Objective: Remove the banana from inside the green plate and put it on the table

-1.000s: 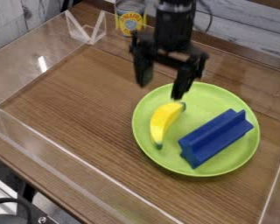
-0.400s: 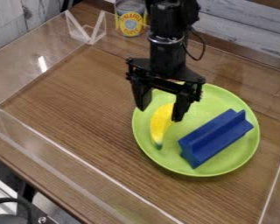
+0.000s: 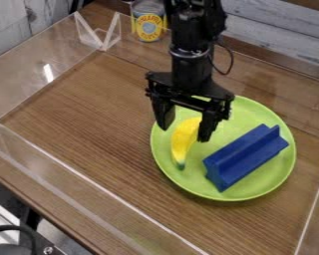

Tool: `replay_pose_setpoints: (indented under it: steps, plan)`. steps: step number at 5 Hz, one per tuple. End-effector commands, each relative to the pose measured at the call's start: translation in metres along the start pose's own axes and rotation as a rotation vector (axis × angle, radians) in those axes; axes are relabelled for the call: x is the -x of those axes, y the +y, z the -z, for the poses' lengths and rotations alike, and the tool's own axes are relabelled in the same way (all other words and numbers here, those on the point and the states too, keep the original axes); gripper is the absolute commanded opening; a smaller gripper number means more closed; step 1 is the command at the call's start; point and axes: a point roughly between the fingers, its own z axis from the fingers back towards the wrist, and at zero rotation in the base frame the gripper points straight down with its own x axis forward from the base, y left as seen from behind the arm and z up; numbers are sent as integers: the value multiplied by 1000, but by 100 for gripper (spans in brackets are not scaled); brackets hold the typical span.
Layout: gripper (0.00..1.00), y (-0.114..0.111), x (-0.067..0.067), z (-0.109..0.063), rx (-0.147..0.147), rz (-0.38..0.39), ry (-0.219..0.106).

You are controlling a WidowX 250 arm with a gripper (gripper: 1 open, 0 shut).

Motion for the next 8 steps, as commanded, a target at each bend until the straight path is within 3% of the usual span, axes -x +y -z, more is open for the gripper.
replay_pose_setpoints:
  steps: [1, 5, 8]
  plan:
    - [100, -3, -6, -3, 6, 0, -39]
    - [100, -2, -11, 10, -7, -27, -54]
    - [100, -4, -15, 3, 1, -14, -53]
